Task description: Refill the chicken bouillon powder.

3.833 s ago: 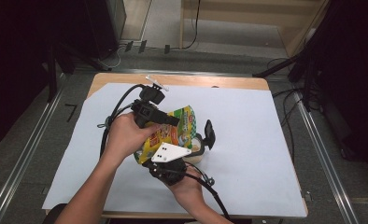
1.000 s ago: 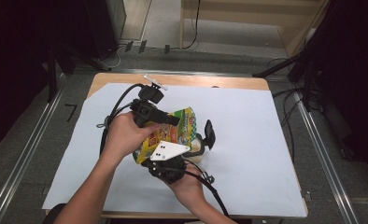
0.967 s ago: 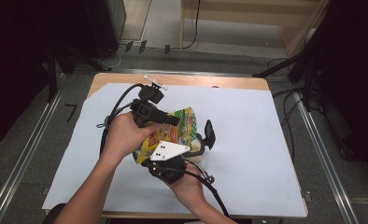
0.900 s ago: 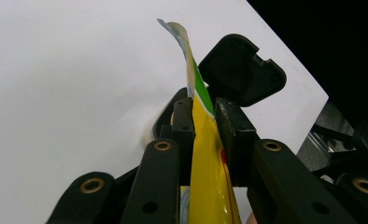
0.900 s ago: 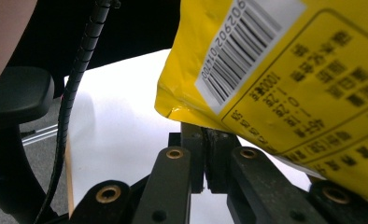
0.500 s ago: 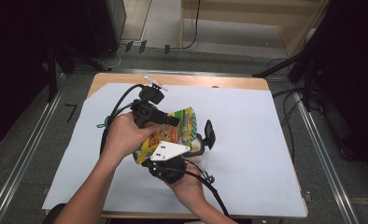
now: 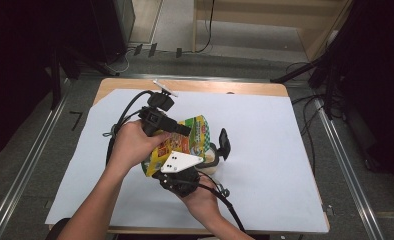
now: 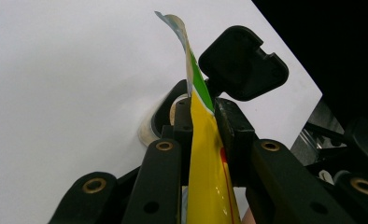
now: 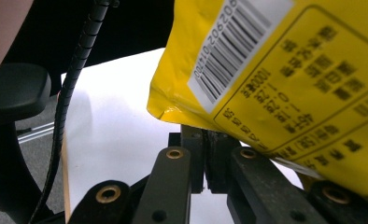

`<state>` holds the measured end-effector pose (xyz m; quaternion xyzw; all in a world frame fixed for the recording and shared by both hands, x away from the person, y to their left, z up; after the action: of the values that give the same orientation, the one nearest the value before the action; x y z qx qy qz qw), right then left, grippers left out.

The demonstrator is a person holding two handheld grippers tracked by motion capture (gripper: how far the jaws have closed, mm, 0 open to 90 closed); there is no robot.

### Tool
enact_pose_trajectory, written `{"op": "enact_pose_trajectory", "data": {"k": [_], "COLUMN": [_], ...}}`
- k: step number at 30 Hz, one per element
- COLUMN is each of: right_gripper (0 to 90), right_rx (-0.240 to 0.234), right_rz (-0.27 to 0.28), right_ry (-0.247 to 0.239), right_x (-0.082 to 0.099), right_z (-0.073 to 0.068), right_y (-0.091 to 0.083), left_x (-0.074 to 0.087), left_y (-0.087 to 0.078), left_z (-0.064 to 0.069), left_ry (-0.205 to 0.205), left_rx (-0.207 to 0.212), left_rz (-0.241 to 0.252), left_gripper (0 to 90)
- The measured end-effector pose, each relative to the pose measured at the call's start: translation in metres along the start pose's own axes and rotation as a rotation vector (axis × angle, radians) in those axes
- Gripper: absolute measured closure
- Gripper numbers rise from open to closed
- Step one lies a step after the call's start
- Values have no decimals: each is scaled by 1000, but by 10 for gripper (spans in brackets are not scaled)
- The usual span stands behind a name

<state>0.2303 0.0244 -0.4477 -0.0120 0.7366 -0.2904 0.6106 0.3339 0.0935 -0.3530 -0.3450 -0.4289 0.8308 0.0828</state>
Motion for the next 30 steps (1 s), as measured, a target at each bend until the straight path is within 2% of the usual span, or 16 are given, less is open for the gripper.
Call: {"op": "enact_pose_trajectory", "data": {"k": [4, 13, 19, 25, 30], "right_gripper": [896, 895, 899, 900, 900], "right_rx": [1, -2, 0, 9, 10], "right_rz": [-1, -6, -8, -13, 9], "right_ry": [-6, -1, -3, -6, -3], "right_x": [-1, -2, -3, -3, 0], "right_z": [-1, -1, 0, 0, 0], "right_y": [0, -1, -2, -3, -2], "left_x": [0, 0, -1, 0, 0], "left_y": [0, 0, 0, 1, 1], "left_z": [-4, -4, 2, 3, 5], "left_ry": [-16, -21, 7, 10, 16], "left_rx": [11, 15, -14, -17, -10], "left_rz": [-2, 5, 10, 9, 12], "left_gripper": [795, 788, 788, 790, 788]}}
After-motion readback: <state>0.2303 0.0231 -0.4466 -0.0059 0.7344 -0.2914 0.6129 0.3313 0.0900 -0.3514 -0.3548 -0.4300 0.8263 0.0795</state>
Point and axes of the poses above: each handheld gripper's, and its own axes: y roughly forward along the jaws, x roughly out of its underside, z roughly to its right, the point moved 3 cm from there along y, roughly forward along the jaws, and after that the axes turned 1 degree about y, right-handed, at the moved point
